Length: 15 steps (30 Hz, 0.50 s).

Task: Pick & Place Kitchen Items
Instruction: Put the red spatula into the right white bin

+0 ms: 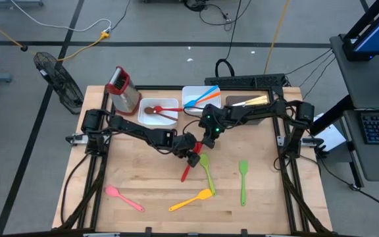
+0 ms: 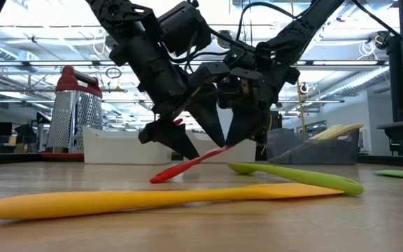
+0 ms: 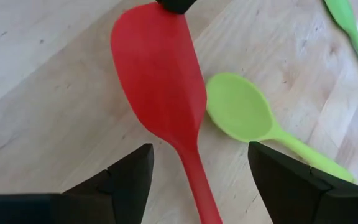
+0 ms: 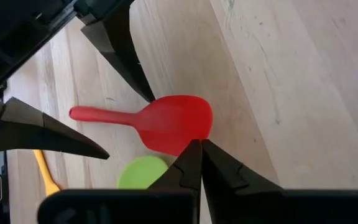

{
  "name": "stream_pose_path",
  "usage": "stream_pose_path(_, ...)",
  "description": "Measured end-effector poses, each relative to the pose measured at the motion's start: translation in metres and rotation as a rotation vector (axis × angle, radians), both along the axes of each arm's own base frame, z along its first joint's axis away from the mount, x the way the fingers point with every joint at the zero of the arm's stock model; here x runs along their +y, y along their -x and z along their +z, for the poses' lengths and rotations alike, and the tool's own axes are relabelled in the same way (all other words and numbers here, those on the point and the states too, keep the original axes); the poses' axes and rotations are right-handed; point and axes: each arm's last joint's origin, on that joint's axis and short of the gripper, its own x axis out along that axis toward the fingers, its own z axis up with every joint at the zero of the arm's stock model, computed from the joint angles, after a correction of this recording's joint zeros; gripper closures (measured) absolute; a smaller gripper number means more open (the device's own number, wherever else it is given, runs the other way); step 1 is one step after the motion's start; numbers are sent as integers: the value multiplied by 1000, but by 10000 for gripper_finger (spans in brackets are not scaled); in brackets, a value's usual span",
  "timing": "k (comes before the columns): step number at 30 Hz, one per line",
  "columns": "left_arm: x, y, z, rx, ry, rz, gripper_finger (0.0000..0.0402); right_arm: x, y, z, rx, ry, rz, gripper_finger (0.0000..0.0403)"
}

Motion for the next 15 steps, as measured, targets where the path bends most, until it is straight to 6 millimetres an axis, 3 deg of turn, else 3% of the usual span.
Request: stream_pose_path(15,0,-1,0,-15,-11,-15,148,1,3,4,10,-7,-5,403)
